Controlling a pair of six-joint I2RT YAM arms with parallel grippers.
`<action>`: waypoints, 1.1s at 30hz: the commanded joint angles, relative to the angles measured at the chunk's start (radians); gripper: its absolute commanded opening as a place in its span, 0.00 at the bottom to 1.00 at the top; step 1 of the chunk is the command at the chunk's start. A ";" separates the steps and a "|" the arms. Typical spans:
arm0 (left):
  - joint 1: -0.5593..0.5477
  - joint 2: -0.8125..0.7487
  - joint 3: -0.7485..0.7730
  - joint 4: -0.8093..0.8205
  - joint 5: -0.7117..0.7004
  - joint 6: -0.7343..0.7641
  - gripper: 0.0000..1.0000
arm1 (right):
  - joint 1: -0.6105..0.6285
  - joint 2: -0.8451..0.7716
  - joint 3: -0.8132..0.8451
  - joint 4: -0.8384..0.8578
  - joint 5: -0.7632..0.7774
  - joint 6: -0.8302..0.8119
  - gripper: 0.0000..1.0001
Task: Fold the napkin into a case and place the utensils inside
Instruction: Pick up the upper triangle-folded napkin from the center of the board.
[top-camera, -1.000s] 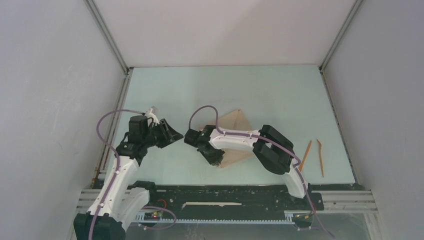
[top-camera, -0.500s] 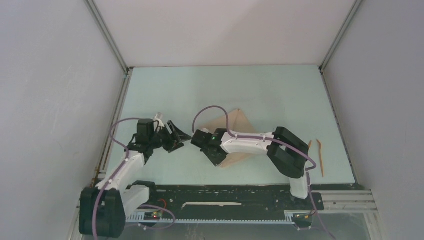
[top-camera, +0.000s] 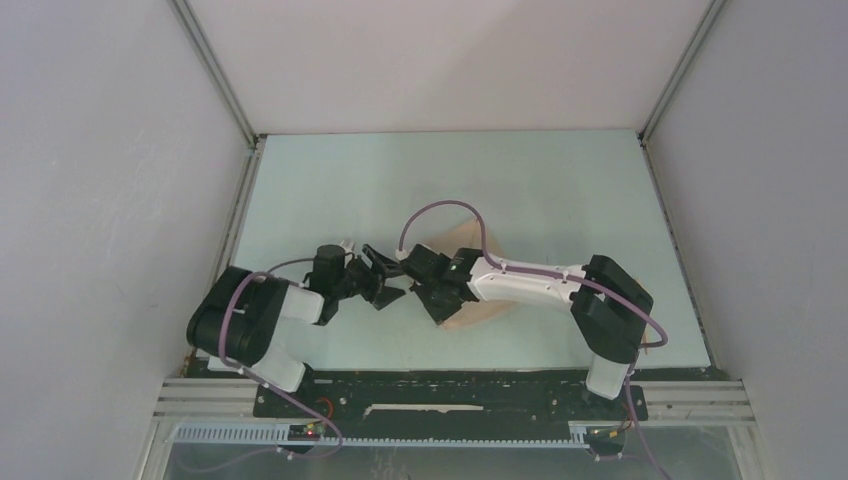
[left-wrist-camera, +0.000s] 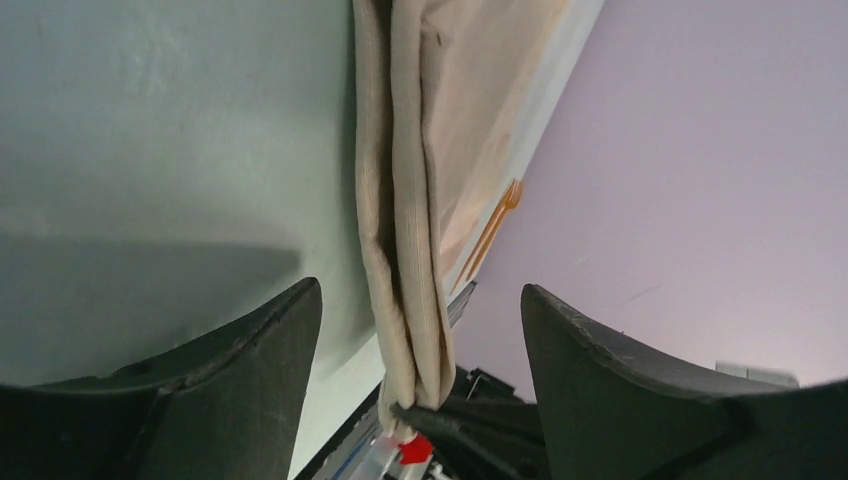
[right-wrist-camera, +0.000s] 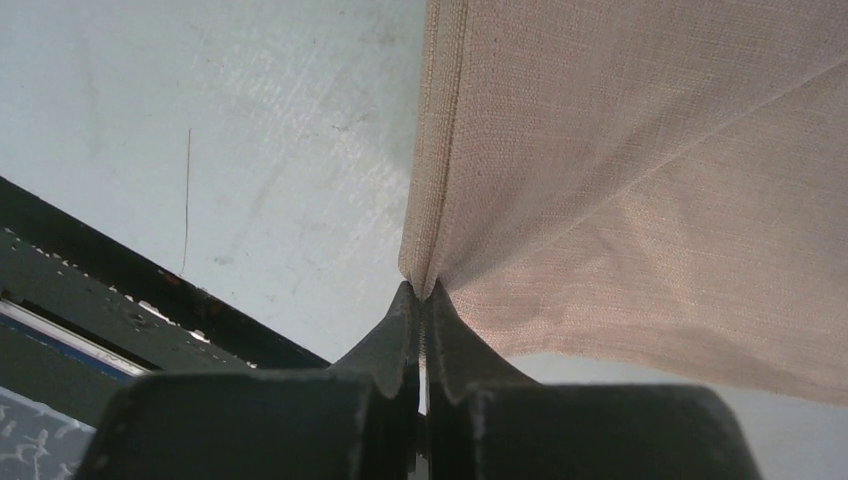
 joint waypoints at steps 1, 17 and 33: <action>-0.023 0.133 -0.023 0.329 -0.075 -0.178 0.78 | -0.010 -0.067 -0.019 0.034 -0.011 -0.018 0.00; -0.048 0.341 -0.018 0.496 -0.177 -0.147 0.44 | -0.015 -0.114 -0.036 0.036 -0.006 -0.021 0.00; 0.099 -0.225 0.037 -0.172 -0.232 0.153 0.00 | 0.120 -0.128 -0.038 0.215 -0.197 0.004 0.00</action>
